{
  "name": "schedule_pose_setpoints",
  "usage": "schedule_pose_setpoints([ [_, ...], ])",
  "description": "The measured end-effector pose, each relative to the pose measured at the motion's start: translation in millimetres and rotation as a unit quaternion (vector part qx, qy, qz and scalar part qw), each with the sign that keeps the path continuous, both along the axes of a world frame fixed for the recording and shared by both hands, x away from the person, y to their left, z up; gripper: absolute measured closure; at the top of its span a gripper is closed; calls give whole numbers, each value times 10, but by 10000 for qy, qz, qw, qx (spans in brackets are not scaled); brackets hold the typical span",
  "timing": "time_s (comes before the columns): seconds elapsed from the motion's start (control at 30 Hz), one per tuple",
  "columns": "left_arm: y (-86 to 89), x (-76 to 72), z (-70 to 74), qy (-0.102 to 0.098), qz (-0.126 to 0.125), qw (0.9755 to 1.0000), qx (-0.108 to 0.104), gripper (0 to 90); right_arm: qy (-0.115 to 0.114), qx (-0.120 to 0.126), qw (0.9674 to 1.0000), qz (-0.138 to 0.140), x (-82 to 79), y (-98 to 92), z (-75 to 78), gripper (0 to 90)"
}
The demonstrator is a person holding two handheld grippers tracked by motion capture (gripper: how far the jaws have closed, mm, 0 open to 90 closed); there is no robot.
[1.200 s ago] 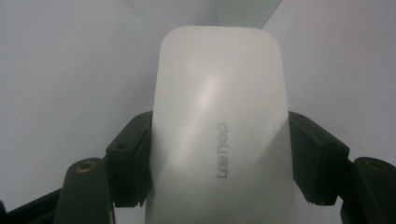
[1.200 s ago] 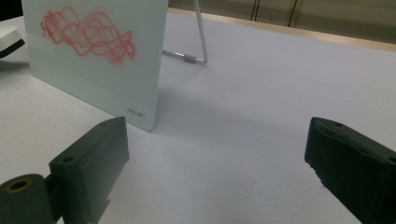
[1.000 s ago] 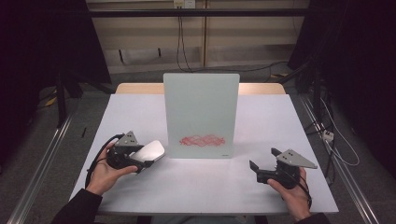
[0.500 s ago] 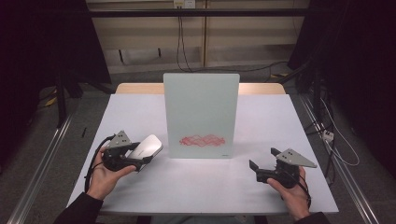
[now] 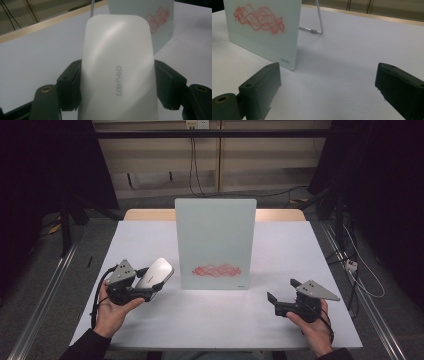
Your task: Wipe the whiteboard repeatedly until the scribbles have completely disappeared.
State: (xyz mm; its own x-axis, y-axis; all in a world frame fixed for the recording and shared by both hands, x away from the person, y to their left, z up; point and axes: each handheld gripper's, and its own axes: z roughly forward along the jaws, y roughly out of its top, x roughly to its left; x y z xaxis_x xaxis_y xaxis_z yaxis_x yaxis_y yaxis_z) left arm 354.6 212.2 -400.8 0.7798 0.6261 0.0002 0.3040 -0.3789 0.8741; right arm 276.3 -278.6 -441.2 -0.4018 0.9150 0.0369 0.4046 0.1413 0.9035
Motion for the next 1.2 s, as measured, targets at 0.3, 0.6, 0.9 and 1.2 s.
schedule_pose_setpoints([
  [0.3,-111,-42,6,-125,-205,9997,-10,311,32,4,10000,-37,23,7,-7,64],
  [0.6,-320,-124,86,-355,-375,9986,113,311,-8,-13,10000,-18,-3,-6,0,64],
  [0.9,-549,-160,58,-695,-498,9955,418,311,-17,-16,10000,-7,-10,-5,0,64],
  [1.2,-722,-141,37,-1099,-639,9888,786,311,-12,-18,10000,7,-6,-3,-1,64],
])
